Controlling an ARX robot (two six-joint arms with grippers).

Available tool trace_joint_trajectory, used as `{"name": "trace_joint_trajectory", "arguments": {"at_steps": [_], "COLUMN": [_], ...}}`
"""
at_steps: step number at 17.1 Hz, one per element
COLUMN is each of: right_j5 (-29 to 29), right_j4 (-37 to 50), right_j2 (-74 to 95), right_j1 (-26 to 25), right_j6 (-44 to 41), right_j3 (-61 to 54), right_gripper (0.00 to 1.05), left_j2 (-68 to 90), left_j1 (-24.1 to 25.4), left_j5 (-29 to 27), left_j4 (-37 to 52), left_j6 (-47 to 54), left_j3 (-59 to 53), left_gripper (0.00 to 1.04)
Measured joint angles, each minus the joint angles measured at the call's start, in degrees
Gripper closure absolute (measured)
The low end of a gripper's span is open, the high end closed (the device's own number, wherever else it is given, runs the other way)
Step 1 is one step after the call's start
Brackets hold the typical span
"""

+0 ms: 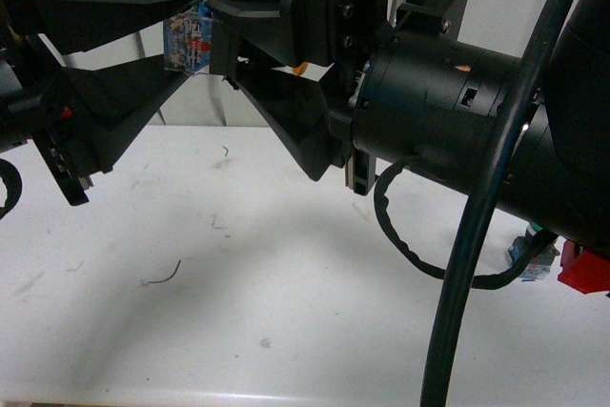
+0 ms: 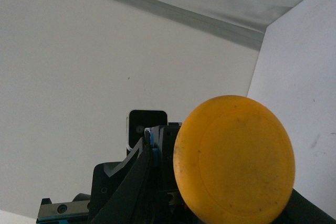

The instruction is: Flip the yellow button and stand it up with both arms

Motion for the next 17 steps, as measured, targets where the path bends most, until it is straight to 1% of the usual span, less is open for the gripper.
{"name": "trace_joint_trajectory", "arguments": {"at_steps": [1, 2, 3, 5, 6, 7, 9, 14, 16, 17], "right_j5": [-0.02, -0.26, -0.52, -0.52, -0.52, -0.52, -0.55, -0.72, -0.85, -1.09], "right_j4": [0.0, -0.11, -0.57, -0.55, -0.55, -0.55, -0.55, -0.52, -0.61, -0.63], "right_j2": [-0.02, -0.09, -0.09, -0.09, -0.09, -0.09, -0.09, -0.09, -0.09, -0.26], "right_j1": [-0.02, -0.09, -0.42, -0.42, -0.44, -0.7, -1.66, -3.34, -5.77, -7.23], "right_j6": [-0.02, -0.13, -0.52, -0.52, -0.5, -0.5, -0.48, -0.15, 0.22, 0.46], "right_j3": [0.0, -0.02, -0.52, -0.55, -0.55, -0.57, -0.83, -1.09, -1.51, -1.53], "right_gripper": [0.65, 0.66, 0.66, 0.67, 0.67, 0.67, 0.67, 0.67, 0.67, 0.67], "left_j2": [0.0, 0.0, -0.13, -0.68, -0.85, -0.87, -1.31, -2.82, -5.49, -8.02], "left_j1": [0.0, 0.0, -0.39, -0.2, 0.17, 1.11, 3.26, 5.35, 8.66, 11.56], "left_j5": [0.0, 0.15, 0.5, 0.44, 0.48, 0.5, 0.7, 1.99, 3.91, 3.28], "left_j4": [0.0, 0.0, 0.2, 0.22, 0.26, 0.26, 0.11, 0.15, 0.22, 0.11], "left_j6": [0.0, -0.13, 0.52, 0.52, 0.52, 0.5, 0.5, 0.92, 2.12, 4.37], "left_j3": [0.0, 0.0, 0.0, 0.0, 0.0, 0.0, 0.0, -0.07, -0.94, -2.32], "left_gripper": [0.72, 0.6, 0.3, 0.08, 0.05, 0.08, 0.07, 0.07, 0.07, 0.07]}}
